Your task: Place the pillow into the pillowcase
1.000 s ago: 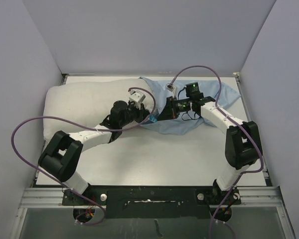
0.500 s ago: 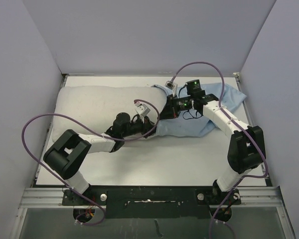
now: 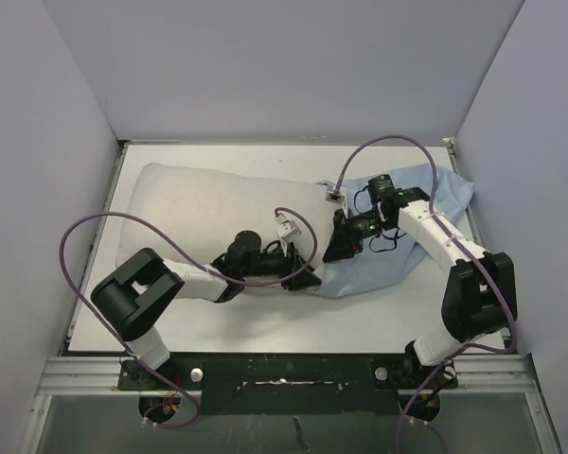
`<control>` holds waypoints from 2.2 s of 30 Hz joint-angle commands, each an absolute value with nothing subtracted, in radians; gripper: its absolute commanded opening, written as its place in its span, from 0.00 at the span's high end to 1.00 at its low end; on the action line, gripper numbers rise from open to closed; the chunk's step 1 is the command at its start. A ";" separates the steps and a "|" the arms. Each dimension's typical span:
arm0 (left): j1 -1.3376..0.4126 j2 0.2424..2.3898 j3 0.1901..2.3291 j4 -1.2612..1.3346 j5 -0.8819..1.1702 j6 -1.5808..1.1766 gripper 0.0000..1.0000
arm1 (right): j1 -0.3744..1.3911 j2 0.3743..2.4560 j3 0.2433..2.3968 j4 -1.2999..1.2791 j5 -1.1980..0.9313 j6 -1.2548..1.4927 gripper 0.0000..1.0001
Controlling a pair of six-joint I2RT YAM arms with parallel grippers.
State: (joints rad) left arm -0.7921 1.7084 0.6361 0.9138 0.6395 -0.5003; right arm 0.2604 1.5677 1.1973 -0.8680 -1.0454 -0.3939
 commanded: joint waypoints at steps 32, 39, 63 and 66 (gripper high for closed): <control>0.025 1.479 1.216 -0.494 0.251 0.000 0.11 | 0.172 2.025 1.892 -0.840 -0.454 -0.214 0.74; 0.026 1.545 1.099 -0.369 0.520 0.047 0.63 | 0.248 2.024 1.978 -0.818 -0.508 -0.220 1.00; -0.162 1.122 0.774 -0.119 0.210 -0.233 0.65 | 0.368 1.886 1.791 -0.799 -0.641 -0.232 0.59; -0.149 1.072 0.835 -0.177 0.211 -0.244 0.45 | 0.283 1.804 1.795 -0.860 -0.800 -0.320 0.34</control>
State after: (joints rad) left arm -0.1711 1.1454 0.7544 -0.0727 0.3035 -0.1925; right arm 0.3794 1.9755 1.7832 -0.8112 -0.6132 -0.2104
